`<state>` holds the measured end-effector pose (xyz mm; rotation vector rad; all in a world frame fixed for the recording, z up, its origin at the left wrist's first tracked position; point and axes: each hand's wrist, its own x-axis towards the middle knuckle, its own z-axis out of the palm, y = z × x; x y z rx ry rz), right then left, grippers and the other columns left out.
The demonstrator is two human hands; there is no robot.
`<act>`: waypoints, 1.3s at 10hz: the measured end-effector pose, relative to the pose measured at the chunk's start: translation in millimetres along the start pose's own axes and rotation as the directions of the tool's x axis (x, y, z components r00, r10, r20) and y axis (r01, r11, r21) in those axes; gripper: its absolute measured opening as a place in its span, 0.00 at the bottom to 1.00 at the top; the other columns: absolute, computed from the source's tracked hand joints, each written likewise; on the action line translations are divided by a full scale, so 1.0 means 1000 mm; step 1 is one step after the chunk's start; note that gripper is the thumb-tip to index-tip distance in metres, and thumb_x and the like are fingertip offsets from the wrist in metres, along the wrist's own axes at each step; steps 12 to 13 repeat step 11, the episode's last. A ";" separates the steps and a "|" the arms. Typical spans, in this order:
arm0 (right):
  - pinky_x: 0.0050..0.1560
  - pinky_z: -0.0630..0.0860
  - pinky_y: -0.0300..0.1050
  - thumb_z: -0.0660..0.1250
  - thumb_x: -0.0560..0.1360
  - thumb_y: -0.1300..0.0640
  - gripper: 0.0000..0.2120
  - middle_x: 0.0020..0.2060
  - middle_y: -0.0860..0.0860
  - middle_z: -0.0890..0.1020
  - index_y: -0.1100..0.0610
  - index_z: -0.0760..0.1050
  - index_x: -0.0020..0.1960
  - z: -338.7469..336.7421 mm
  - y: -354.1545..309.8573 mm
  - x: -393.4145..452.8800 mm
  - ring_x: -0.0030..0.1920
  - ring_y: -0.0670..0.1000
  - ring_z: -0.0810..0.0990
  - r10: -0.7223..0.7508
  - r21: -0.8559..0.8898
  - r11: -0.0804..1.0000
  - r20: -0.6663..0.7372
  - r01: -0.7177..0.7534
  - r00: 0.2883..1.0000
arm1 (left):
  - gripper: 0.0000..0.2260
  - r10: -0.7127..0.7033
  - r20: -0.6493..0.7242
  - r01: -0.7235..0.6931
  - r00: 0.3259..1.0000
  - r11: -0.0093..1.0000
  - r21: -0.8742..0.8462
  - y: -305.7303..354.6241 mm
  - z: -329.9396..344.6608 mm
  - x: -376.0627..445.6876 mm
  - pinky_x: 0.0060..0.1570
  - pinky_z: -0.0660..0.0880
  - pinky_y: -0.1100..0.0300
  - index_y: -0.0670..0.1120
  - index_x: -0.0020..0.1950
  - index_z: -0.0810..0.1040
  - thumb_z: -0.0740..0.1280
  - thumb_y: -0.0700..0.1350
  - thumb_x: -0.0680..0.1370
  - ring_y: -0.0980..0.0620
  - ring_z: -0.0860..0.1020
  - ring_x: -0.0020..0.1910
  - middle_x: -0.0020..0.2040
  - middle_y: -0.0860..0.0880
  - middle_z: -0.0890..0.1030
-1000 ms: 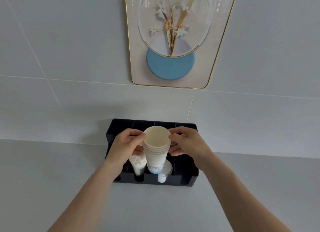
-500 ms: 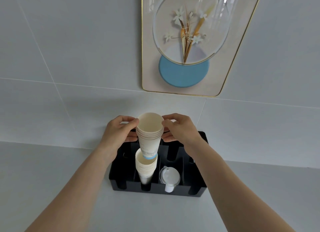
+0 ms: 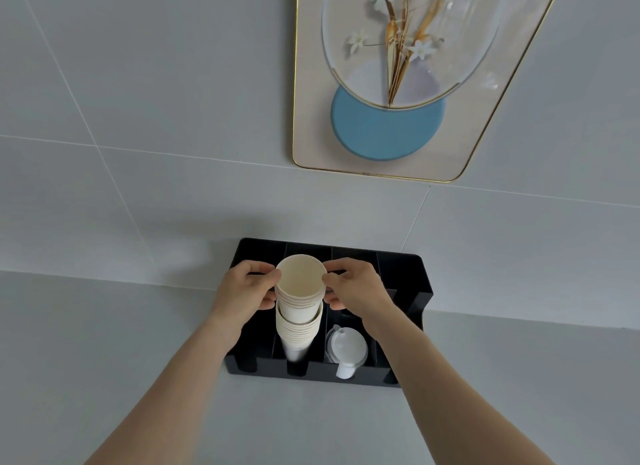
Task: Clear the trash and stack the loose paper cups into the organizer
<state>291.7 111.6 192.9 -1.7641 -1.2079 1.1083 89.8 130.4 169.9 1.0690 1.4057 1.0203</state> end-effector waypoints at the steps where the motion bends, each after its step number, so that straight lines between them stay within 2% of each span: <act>1: 0.46 0.87 0.52 0.68 0.75 0.58 0.11 0.38 0.53 0.88 0.49 0.83 0.55 0.005 0.008 0.002 0.42 0.55 0.88 0.013 -0.035 0.999 -0.004 -0.013 1.000 | 0.06 -0.015 -0.003 0.015 1.000 1.000 0.026 -0.009 0.000 0.003 0.44 0.83 0.54 0.44 0.54 0.82 0.73 0.43 0.78 0.42 0.87 0.47 0.47 0.43 0.87; 2: 0.47 0.86 0.52 0.68 0.75 0.59 0.12 0.39 0.52 0.87 0.50 0.83 0.56 0.010 0.014 0.003 0.42 0.54 0.88 0.025 -0.055 0.998 -0.005 -0.025 1.000 | 0.07 -0.023 -0.007 0.023 1.000 0.998 0.057 -0.018 -0.001 0.005 0.42 0.83 0.56 0.44 0.55 0.81 0.73 0.43 0.78 0.43 0.87 0.46 0.46 0.44 0.87; 4: 0.54 0.84 0.53 0.69 0.76 0.59 0.12 0.47 0.51 0.87 0.51 0.83 0.58 0.016 0.025 0.005 0.47 0.51 0.84 0.035 -0.124 0.992 -0.006 -0.036 0.999 | 0.07 -0.040 0.010 0.039 0.999 0.996 0.075 -0.032 -0.003 0.006 0.41 0.82 0.59 0.47 0.54 0.81 0.74 0.44 0.77 0.50 0.87 0.45 0.47 0.47 0.88; 5: 0.50 0.83 0.48 0.68 0.76 0.59 0.13 0.47 0.50 0.86 0.51 0.83 0.59 0.018 0.029 0.004 0.47 0.51 0.84 0.047 -0.148 0.988 -0.002 -0.047 0.999 | 0.06 -0.041 0.013 0.040 0.999 0.994 0.101 -0.038 -0.001 0.006 0.41 0.80 0.61 0.49 0.53 0.81 0.74 0.42 0.77 0.50 0.86 0.48 0.48 0.48 0.88; 6: 0.42 0.79 0.44 0.68 0.76 0.59 0.13 0.47 0.49 0.86 0.51 0.83 0.59 0.019 0.030 0.005 0.43 0.48 0.82 0.047 -0.154 0.987 -0.002 -0.047 0.999 | 0.06 -0.036 0.009 0.034 0.999 0.992 0.124 -0.041 0.000 0.007 0.41 0.79 0.60 0.49 0.52 0.81 0.74 0.42 0.78 0.49 0.85 0.50 0.49 0.48 0.87; 7: 0.42 0.79 0.44 0.68 0.77 0.58 0.14 0.48 0.49 0.86 0.51 0.82 0.61 0.020 0.031 0.005 0.43 0.48 0.82 0.043 -0.144 0.989 -0.009 -0.044 0.999 | 0.06 -0.029 0.012 0.027 1.000 0.991 0.134 -0.041 0.000 0.008 0.41 0.79 0.60 0.50 0.53 0.81 0.74 0.43 0.78 0.49 0.85 0.51 0.50 0.49 0.87; 8: 0.48 0.83 0.48 0.68 0.77 0.57 0.13 0.50 0.51 0.86 0.52 0.81 0.61 0.019 0.033 0.005 0.44 0.49 0.82 0.036 -0.132 0.991 -0.009 -0.037 0.999 | 0.05 -0.023 0.015 0.020 1.000 0.988 0.154 -0.042 0.000 0.010 0.42 0.80 0.59 0.50 0.53 0.81 0.73 0.43 0.78 0.49 0.85 0.51 0.51 0.49 0.87; 9: 0.53 0.83 0.51 0.68 0.78 0.56 0.13 0.49 0.51 0.86 0.51 0.82 0.61 0.018 0.033 0.003 0.45 0.50 0.83 0.024 -0.148 0.989 -0.002 -0.024 1.000 | 0.06 -0.013 0.022 0.009 1.000 0.981 0.196 -0.041 0.000 0.010 0.50 0.83 0.51 0.50 0.54 0.80 0.73 0.44 0.79 0.49 0.85 0.52 0.51 0.51 0.86; 10: 0.52 0.83 0.49 0.68 0.78 0.53 0.13 0.47 0.47 0.86 0.51 0.81 0.62 0.014 0.033 0.002 0.46 0.49 0.84 -0.004 -0.196 0.981 -0.005 0.002 1.000 | 0.08 -0.003 0.037 -0.006 0.999 0.967 0.256 -0.039 0.000 0.009 0.60 0.80 0.45 0.50 0.58 0.80 0.72 0.46 0.79 0.50 0.83 0.55 0.52 0.53 0.86; 11: 0.49 0.79 0.42 0.67 0.79 0.48 0.16 0.44 0.43 0.85 0.50 0.80 0.64 0.011 0.035 -0.005 0.45 0.45 0.82 -0.032 -0.282 0.959 -0.014 0.027 0.999 | 0.11 0.029 0.047 -0.042 0.998 0.953 0.300 -0.034 -0.002 0.004 0.60 0.79 0.50 0.51 0.62 0.79 0.72 0.48 0.79 0.52 0.83 0.56 0.51 0.57 0.85; 13: 0.49 0.79 0.42 0.67 0.79 0.48 0.16 0.44 0.43 0.85 0.50 0.80 0.64 0.011 0.035 -0.005 0.45 0.45 0.82 -0.032 -0.282 0.959 -0.014 0.027 0.999 | 0.11 0.029 0.047 -0.042 0.998 0.953 0.300 -0.034 -0.002 0.004 0.60 0.79 0.50 0.51 0.62 0.79 0.72 0.48 0.79 0.52 0.83 0.56 0.51 0.57 0.85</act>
